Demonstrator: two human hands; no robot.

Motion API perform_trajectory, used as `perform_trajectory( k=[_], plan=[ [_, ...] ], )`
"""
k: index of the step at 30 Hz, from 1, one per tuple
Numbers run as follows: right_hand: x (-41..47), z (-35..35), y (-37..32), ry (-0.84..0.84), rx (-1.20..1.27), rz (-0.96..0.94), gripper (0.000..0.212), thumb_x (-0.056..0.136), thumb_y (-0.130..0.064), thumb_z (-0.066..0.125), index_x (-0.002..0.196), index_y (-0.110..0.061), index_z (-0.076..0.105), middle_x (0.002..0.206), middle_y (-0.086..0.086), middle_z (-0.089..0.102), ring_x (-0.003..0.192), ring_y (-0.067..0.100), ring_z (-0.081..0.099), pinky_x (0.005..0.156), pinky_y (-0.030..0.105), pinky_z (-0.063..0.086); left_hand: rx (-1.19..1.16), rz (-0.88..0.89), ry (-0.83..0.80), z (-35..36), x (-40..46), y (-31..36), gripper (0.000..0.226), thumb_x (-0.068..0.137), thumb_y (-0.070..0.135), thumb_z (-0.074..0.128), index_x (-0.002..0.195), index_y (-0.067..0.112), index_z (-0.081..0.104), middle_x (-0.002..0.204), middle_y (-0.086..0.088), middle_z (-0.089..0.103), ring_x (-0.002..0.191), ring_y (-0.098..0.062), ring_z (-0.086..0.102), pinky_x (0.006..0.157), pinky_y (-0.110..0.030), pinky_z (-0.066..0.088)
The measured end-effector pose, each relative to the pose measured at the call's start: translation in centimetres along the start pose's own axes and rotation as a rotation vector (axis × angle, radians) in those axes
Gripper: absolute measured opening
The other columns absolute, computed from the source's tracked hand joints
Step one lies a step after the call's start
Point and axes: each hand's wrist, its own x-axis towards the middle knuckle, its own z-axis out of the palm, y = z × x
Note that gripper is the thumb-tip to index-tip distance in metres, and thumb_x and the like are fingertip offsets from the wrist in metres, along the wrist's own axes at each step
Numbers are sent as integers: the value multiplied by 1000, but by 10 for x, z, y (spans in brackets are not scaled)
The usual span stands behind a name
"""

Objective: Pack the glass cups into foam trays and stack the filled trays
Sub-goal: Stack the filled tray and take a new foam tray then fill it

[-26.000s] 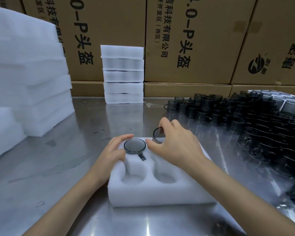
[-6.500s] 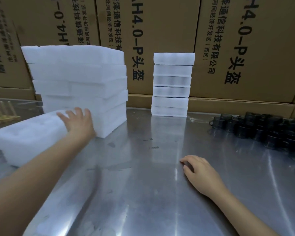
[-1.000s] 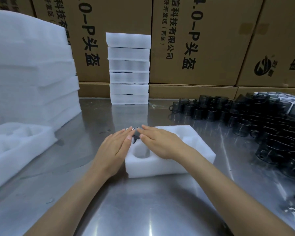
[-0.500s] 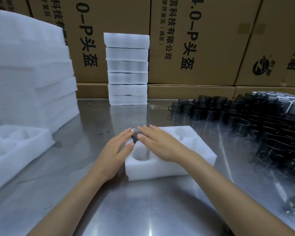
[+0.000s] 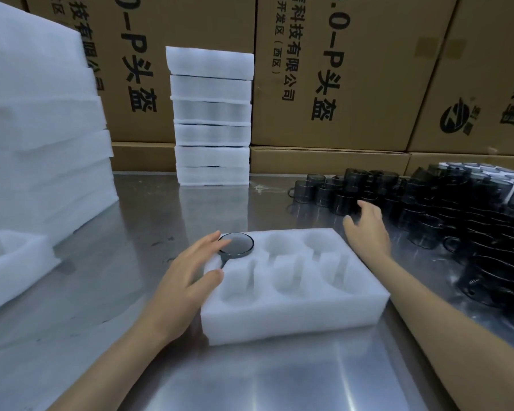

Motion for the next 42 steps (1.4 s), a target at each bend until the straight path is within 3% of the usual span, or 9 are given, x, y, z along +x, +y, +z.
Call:
perform_trajectory(
  k=[5, 8, 16, 22, 26, 29, 33, 37, 42],
  plan=[
    [33, 18, -5, 142, -129, -106, 58, 95, -28, 50, 146, -12, 29, 153, 2, 28, 135, 25, 32, 98, 42, 40, -38, 0, 18, 2, 0, -3, 49, 74, 31, 48, 122, 41, 54, 140, 28, 38, 132, 13, 28, 110, -21, 23],
    [53, 25, -4, 211, -181, -145, 60, 95, -32, 49, 147, -10, 28, 154, 4, 27, 137, 26, 27, 106, 43, 31, -33, 13, 28, 2, 1, -5, 54, 69, 47, 50, 122, 38, 56, 139, 30, 41, 132, 11, 31, 111, -25, 25],
    [80, 40, 2, 235, -255, -177, 62, 96, -39, 42, 149, -14, 22, 156, 2, 23, 140, 25, 21, 112, 47, 17, -6, 29, 38, 2, 3, -8, 57, 67, 54, 45, 121, 40, 58, 135, 37, 43, 132, 8, 33, 107, -29, 28],
    [82, 36, 3, 376, -180, -185, 43, 96, -23, 47, 138, -12, 43, 132, 13, 43, 119, 32, 39, 92, 45, 38, -10, 22, 33, 1, 2, -6, 58, 67, 54, 45, 121, 39, 58, 135, 36, 42, 132, 8, 33, 107, -26, 27],
    [79, 32, 7, 365, -189, -225, 24, 95, -18, 50, 114, -6, 59, 115, 14, 50, 105, 32, 46, 72, 41, 42, -12, 13, 31, 1, 2, -5, 58, 66, 53, 44, 121, 39, 58, 135, 37, 42, 132, 9, 32, 111, -29, 26],
    [73, 29, 8, 357, -138, -240, 17, 97, -15, 48, 108, -8, 58, 109, 9, 57, 98, 30, 52, 64, 33, 37, -18, 2, 32, 2, 2, -4, 55, 68, 50, 47, 120, 38, 58, 137, 33, 43, 132, 9, 32, 112, -31, 27],
    [52, 19, 7, 360, 13, -217, 13, 96, -15, 48, 103, -8, 56, 102, 9, 61, 88, 29, 57, 67, 32, 38, -28, -1, 24, 2, 3, -3, 46, 74, 28, 49, 118, 36, 58, 137, 28, 43, 132, 8, 32, 112, -30, 27],
    [22, 2, 4, 365, 179, -145, 13, 93, -24, 51, 97, -12, 52, 96, 6, 60, 83, 21, 54, 69, 30, 39, -10, 6, 12, 1, 3, -2, 47, 74, 27, 47, 119, 35, 58, 137, 24, 43, 130, 11, 33, 109, -23, 27],
    [-20, -21, -9, 337, 351, -28, 40, 86, -50, 57, 70, -16, 41, 69, 0, 50, 62, 14, 44, 53, 26, 33, -12, -1, 6, 1, 2, 1, 48, 73, 27, 45, 119, 32, 58, 140, 16, 43, 130, 4, 36, 108, -22, 27]
  ],
)
